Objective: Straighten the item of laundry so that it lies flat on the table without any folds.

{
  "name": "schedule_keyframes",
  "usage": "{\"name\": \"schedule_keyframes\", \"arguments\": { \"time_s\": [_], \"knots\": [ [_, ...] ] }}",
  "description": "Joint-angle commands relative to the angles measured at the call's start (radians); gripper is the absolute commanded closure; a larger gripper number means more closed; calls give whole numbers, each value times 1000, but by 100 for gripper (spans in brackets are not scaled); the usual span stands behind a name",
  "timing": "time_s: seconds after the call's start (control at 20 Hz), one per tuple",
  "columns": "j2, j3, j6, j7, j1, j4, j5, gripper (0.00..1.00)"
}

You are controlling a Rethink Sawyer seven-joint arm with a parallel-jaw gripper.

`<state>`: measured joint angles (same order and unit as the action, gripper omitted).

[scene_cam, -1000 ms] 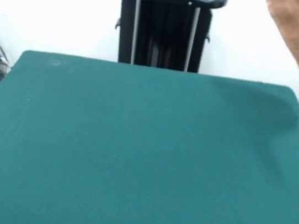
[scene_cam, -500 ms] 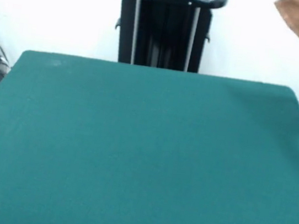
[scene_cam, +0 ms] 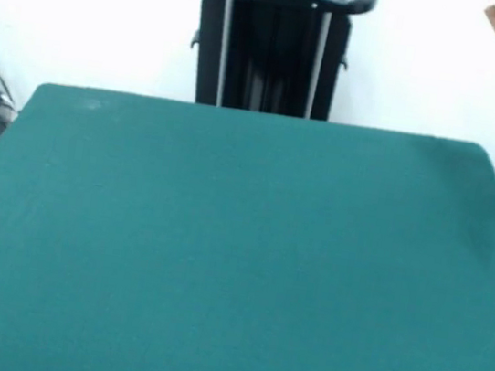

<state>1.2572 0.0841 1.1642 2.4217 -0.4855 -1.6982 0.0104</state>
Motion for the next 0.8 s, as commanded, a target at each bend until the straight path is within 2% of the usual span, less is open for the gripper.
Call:
{"name": "schedule_keyframes", "arguments": {
  "time_s": [0.05, 0.3, 0.35, 0.5, 0.8],
  "knots": [
    [-158, -25, -134, 279, -11, -39, -63, 100],
    [-215, -53, -210, 330, -39, -68, -55, 100],
    [-233, -66, -192, 348, -57, -56, -80, 100],
    [-279, -92, -192, 399, -99, -35, -73, 100],
    [-310, -144, -179, 396, -143, 1, -56, 100]
  ]
}}
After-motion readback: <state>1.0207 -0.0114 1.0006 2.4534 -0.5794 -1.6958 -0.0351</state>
